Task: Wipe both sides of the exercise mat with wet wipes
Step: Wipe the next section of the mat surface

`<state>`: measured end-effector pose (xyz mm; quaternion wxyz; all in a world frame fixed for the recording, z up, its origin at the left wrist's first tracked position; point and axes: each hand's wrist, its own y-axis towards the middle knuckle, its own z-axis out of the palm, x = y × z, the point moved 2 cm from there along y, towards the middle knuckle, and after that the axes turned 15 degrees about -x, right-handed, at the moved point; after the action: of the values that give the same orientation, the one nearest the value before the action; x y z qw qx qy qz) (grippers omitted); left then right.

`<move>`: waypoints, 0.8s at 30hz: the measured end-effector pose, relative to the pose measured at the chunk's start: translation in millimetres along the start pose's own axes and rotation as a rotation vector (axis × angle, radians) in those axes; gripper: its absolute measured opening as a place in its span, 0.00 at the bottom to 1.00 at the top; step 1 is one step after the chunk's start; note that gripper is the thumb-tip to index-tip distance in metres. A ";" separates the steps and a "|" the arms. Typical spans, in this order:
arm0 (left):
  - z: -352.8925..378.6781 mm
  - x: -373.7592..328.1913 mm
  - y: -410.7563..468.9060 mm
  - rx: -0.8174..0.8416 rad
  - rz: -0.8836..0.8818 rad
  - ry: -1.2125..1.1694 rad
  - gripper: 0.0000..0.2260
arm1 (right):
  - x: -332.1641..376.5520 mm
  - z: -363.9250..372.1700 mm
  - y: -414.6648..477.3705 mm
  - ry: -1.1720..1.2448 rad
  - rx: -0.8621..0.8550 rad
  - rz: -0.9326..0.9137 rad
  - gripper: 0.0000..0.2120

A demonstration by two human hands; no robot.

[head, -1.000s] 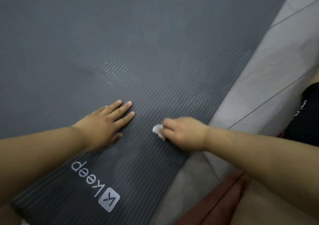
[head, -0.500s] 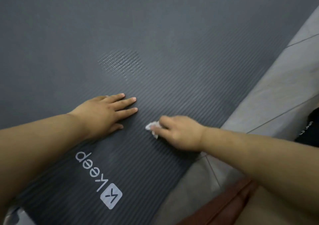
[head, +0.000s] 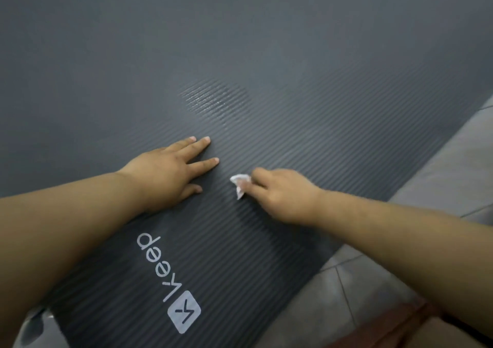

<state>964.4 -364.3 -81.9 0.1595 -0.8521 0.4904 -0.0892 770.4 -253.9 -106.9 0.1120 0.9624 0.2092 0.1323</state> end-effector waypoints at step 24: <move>-5.9 46.2 -9.2 -0.088 -0.333 -0.087 0.31 | -92.4 4.2 90.4 -0.152 -0.178 0.841 0.16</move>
<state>993.3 -401.0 -73.2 0.1262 -0.9308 0.3385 -0.0563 724.4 -374.7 -105.6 0.1461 0.9574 -0.2221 0.1127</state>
